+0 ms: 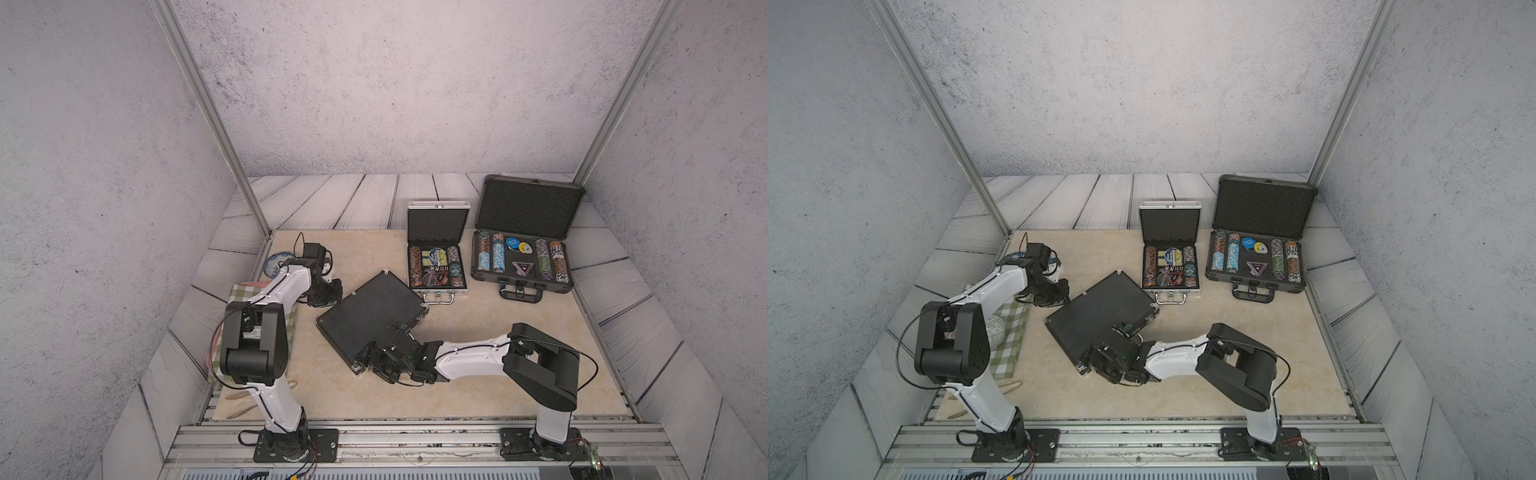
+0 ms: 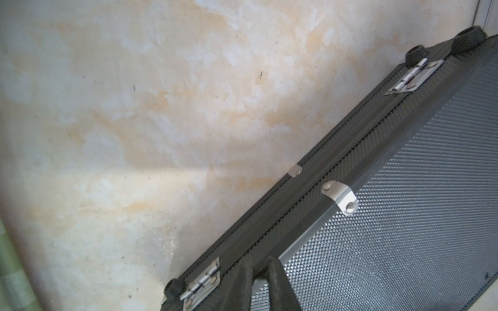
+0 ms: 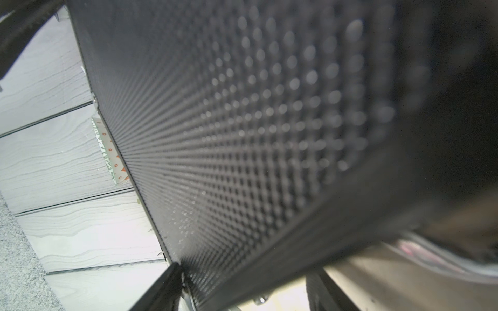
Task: Close the poker set cases
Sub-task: Fasten the fastener on the poker set case.
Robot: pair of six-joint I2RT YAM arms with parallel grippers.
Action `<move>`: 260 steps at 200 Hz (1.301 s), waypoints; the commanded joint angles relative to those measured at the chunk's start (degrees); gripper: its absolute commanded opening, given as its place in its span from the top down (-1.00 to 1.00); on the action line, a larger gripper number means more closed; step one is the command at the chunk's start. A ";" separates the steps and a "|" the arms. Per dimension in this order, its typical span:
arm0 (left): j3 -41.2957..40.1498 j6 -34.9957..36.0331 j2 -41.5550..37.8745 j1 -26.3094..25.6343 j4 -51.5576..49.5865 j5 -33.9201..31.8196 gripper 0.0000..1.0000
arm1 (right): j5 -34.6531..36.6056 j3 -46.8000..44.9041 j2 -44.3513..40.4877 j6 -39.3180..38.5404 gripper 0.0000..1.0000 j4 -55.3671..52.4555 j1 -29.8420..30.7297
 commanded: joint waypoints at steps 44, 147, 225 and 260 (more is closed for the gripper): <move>-3.49 -0.12 1.34 -0.40 -6.96 -0.19 0.74 | 0.38 -1.23 5.87 2.54 -0.33 2.43 -0.63; -2.88 -0.28 0.42 -0.34 -7.45 -3.31 0.74 | 2.34 -0.01 -9.63 -12.53 -0.51 -12.83 -1.35; -2.53 -0.97 -0.88 -0.32 -7.39 -4.71 0.74 | 10.70 -4.02 -21.05 -30.20 -0.11 -29.98 -7.31; -2.44 -0.98 -1.35 -0.38 -7.70 -4.87 0.74 | 11.10 -1.74 -19.75 -41.92 -0.08 -34.15 -9.46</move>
